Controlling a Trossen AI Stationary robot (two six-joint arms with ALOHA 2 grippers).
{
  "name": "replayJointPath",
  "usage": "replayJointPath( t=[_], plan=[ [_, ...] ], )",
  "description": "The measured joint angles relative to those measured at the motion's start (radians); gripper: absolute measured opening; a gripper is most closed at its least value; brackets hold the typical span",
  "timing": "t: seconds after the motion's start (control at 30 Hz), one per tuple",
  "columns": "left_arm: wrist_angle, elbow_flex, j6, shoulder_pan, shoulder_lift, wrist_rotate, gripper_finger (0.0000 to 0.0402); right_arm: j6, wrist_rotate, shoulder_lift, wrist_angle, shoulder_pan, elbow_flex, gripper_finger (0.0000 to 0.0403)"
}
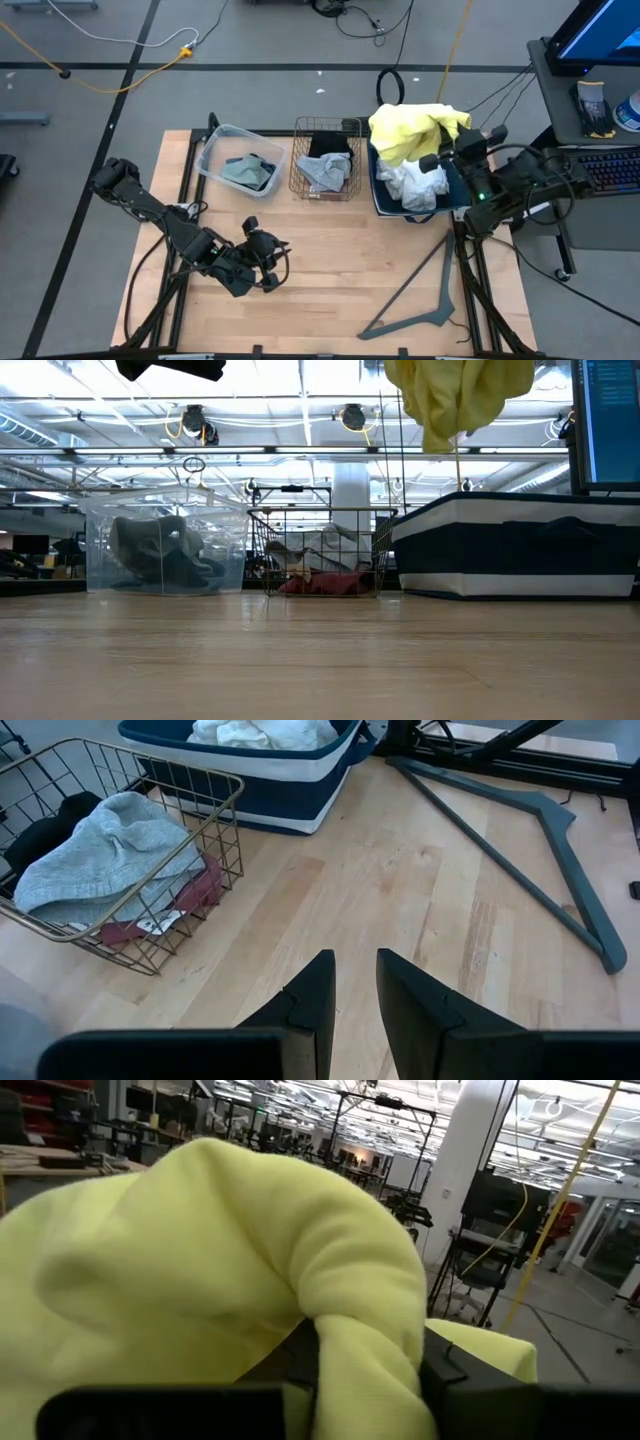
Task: Pick & Place Cloths
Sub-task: Put the yellow dress into the blue laundry organizer
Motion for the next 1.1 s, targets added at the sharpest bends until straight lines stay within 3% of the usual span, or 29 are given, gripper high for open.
replayJointPath(
  t=[0.17, 0.4, 0.5, 0.8, 0.93, 1.1],
  plan=[
    [0.014, 0.000, 0.000, 0.000, 0.000, 0.002, 0.0081, -0.021, -0.016, 0.008, -0.019, 0.000, -0.001, 0.0060],
    [0.015, 0.000, 0.000, 0.000, 0.000, 0.002, 0.0081, -0.109, -0.296, 0.068, -0.047, 0.023, 0.006, 0.0060],
    [0.020, 0.000, -0.001, 0.000, 0.000, 0.002, 0.0081, -0.125, -0.364, 0.109, -0.107, 0.015, 0.057, 0.0060],
    [0.021, 0.000, -0.010, 0.000, 0.000, 0.007, 0.0081, -0.050, -0.539, 0.234, -0.527, -0.046, 0.362, 0.0060],
    [0.021, 0.000, -0.014, 0.000, 0.000, 0.032, 0.0081, 0.027, -0.542, 0.267, -0.712, -0.110, 0.466, 0.0060],
    [0.022, 0.000, -0.014, 0.002, 0.000, 0.035, 0.0081, 0.194, -0.533, 0.275, -0.980, -0.208, 0.489, 0.0060]
  ],
)
